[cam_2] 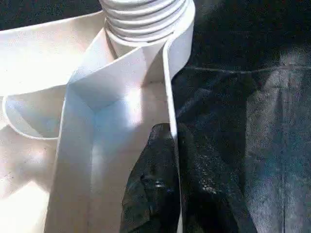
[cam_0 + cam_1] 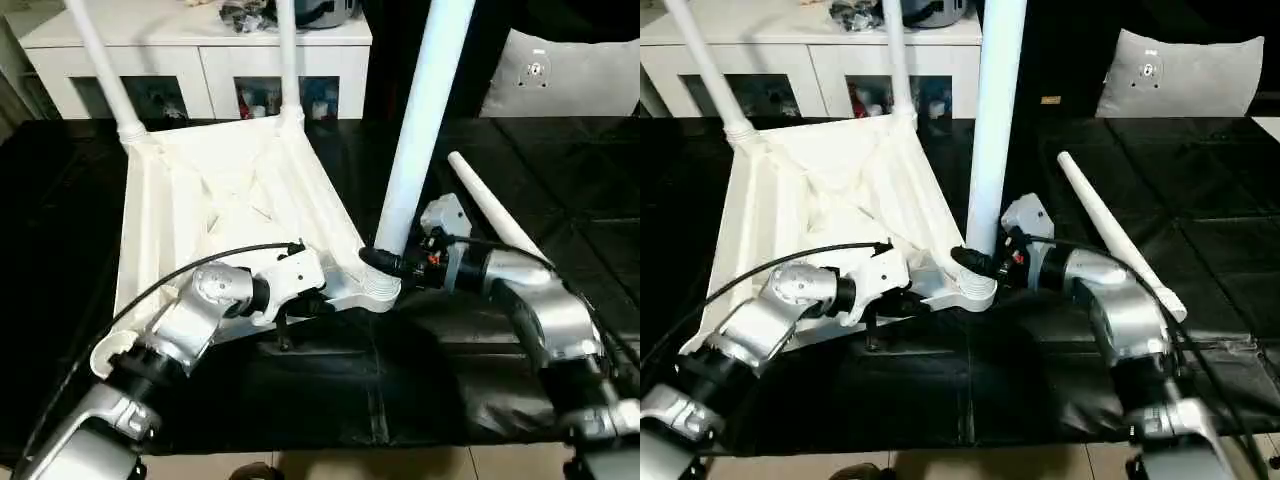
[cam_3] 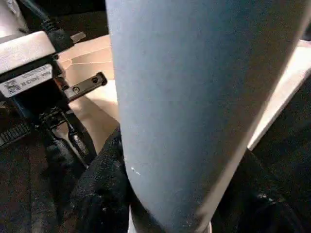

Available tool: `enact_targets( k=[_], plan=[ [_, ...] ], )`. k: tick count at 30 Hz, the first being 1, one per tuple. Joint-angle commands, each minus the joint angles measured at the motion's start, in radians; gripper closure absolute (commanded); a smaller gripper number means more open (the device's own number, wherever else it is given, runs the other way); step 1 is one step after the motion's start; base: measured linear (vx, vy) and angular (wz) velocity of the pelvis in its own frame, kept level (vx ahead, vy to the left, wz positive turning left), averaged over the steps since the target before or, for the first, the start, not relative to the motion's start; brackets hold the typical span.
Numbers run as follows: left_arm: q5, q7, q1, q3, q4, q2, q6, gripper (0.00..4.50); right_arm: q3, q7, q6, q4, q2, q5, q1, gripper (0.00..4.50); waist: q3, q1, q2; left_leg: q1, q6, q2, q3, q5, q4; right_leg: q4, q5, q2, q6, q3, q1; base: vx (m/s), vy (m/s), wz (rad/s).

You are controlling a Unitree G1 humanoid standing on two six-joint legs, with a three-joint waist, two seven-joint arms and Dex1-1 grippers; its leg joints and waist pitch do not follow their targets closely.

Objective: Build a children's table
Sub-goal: Insert table leg to table base, then rotate leg to tighten

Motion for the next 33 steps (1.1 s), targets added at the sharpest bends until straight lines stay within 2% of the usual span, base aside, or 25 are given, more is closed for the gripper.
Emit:
enact_targets(
  k=[1,4,12,16,17,20,21,22,23,24,25,26,28,29,30,31,33],
  plan=[
    [0.024,-0.057,-0.032,-0.023,-0.012,0.021,-0.046,4.5,0.051,0.008,0.035,0.092,-0.022,-0.073,0.032,2.65,-0.057,0.001,-0.003,0.027,0.044,0.072,-0.027,-0.245,-0.068,-0.069,-0.081,-0.081,-0.269,0.041,0.032,0.0,0.0,0.0],
    [0.025,-0.064,-0.053,-0.017,0.019,0.02,-0.058,4.5,0.057,0.019,0.037,0.091,-0.02,-0.072,0.03,2.65,-0.054,0.003,-0.002,0.032,0.023,0.074,-0.028,-0.287,-0.074,-0.075,-0.142,-0.083,-0.258,0.043,0.031,0.0,0.0,0.0],
    [0.015,-0.068,-0.062,-0.008,0.049,0.018,-0.055,4.5,0.04,-0.014,0.063,0.07,-0.003,-0.048,0.055,2.65,-0.056,0.007,-0.002,0.03,0.024,0.074,-0.029,-0.267,-0.074,-0.072,-0.105,-0.084,-0.258,0.043,0.032,0.0,0.0,0.0],
    [0.007,-0.064,-0.058,-0.001,0.054,0.009,-0.029,4.5,0.024,-0.075,0.104,0.043,0.023,-0.041,0.08,2.65,-0.053,0.007,-0.002,0.034,0.014,0.075,-0.03,-0.297,-0.079,-0.077,-0.159,-0.084,-0.247,0.044,0.028,0.0,0.0,0.0],
    [0.005,-0.056,-0.054,0.002,0.047,0.005,0.0,4.5,0.022,-0.103,0.125,0.028,0.032,-0.044,0.09,2.65,-0.051,0.005,-0.003,0.034,0.004,0.075,-0.03,-0.313,-0.082,-0.08,-0.187,-0.084,-0.239,0.045,0.028,0.0,0.0,0.0],
    [-0.003,0.068,-0.035,0.039,0.003,-0.065,0.188,4.5,0.0,-0.274,0.25,-0.037,0.087,-0.065,0.122,2.65,-0.043,0.001,0.004,0.041,-0.027,0.076,-0.033,-0.376,-0.09,-0.085,-0.26,-0.082,-0.225,0.047,0.021,0.0,0.0,0.0],
    [-0.006,0.107,-0.03,0.049,-0.01,-0.09,0.24,4.5,-0.008,-0.322,0.281,-0.045,0.104,-0.074,0.124,2.65,-0.037,-0.004,0.002,0.044,-0.049,0.074,-0.036,-0.427,-0.094,-0.089,-0.332,-0.083,-0.215,0.048,0.018,0.0,0.0,0.0],
    [-0.009,0.15,-0.027,0.061,-0.022,-0.122,0.3,4.5,-0.018,-0.378,0.309,-0.05,0.122,-0.084,0.123,2.65,-0.033,-0.007,-0.001,0.054,-0.065,0.069,-0.042,-0.495,-0.091,-0.104,-0.465,-0.09,-0.183,0.047,0.011,-0.05,0.009,-0.03],
    [-0.009,0.155,-0.026,0.062,-0.023,-0.126,0.307,4.5,-0.02,-0.385,0.312,-0.05,0.124,-0.086,0.123,2.65,-0.03,-0.011,-0.002,0.06,-0.073,0.068,-0.043,-0.523,-0.091,-0.111,-0.521,-0.09,-0.166,0.047,0.006,-0.056,0.016,-0.05],
    [-0.004,0.201,-0.021,0.063,-0.037,-0.167,0.348,4.5,-0.045,-0.462,0.334,-0.034,0.16,-0.09,0.112,2.65,-0.031,-0.016,-0.007,0.061,-0.074,0.066,-0.05,-0.541,-0.091,-0.121,-0.59,-0.094,-0.131,0.046,0.006,-0.056,0.016,-0.05],
    [0.006,0.258,-0.022,0.067,-0.039,-0.215,0.378,4.5,-0.068,-0.535,0.349,-0.019,0.197,-0.096,0.1,2.65,-0.032,-0.022,-0.003,0.056,-0.077,0.068,-0.054,-0.543,-0.096,-0.122,-0.592,-0.093,-0.116,0.044,0.007,0.0,0.0,0.0],
    [0.007,0.294,-0.025,0.072,-0.035,-0.25,0.395,4.5,-0.084,-0.58,0.357,-0.006,0.223,-0.096,0.09,2.65,-0.032,-0.029,-0.006,0.054,-0.079,0.067,-0.054,-0.543,-0.098,-0.122,-0.583,-0.089,-0.112,0.044,0.005,0.0,0.0,0.0],
    [0.005,0.336,-0.032,0.078,-0.03,-0.298,0.412,4.5,-0.09,-0.632,0.37,0.009,0.253,-0.104,0.076,2.65,-0.032,-0.036,-0.004,0.059,-0.084,0.063,-0.059,-0.584,-0.098,-0.129,-0.581,-0.087,-0.098,0.038,0.0,0.0,0.0,0.0],
    [0.025,0.345,-0.035,0.063,-0.03,-0.303,0.408,4.5,-0.091,-0.653,0.37,0.015,0.266,-0.109,0.068,2.65,-0.033,-0.039,-0.003,0.06,-0.082,0.063,-0.058,-0.587,-0.098,-0.131,-0.573,-0.087,-0.096,0.038,0.0,0.0,0.0,0.0],
    [0.029,0.347,-0.035,0.06,-0.031,-0.303,0.409,4.5,-0.09,-0.657,0.371,0.014,0.268,-0.11,0.068,2.65,-0.035,-0.045,-0.003,0.053,-0.076,0.062,-0.06,-0.578,-0.102,-0.132,-0.55,-0.087,-0.092,0.037,0.005,0.0,0.0,0.0],
    [0.046,0.355,-0.034,0.049,-0.04,-0.304,0.419,4.5,-0.09,-0.678,0.383,0.006,0.278,-0.114,0.067,2.65,-0.037,-0.047,-0.003,0.051,-0.07,0.062,-0.058,-0.566,-0.105,-0.133,-0.526,-0.086,-0.09,0.038,0.006,0.0,0.0,0.0],
    [0.062,0.366,-0.029,0.039,-0.065,-0.295,0.448,4.5,-0.089,-0.713,0.414,-0.01,0.293,-0.123,0.069,2.65,-0.032,-0.048,-0.003,0.055,-0.069,0.062,-0.055,-0.581,-0.104,-0.136,-0.527,-0.083,-0.092,0.041,-0.003,0.0,0.0,0.0]
  ],
)
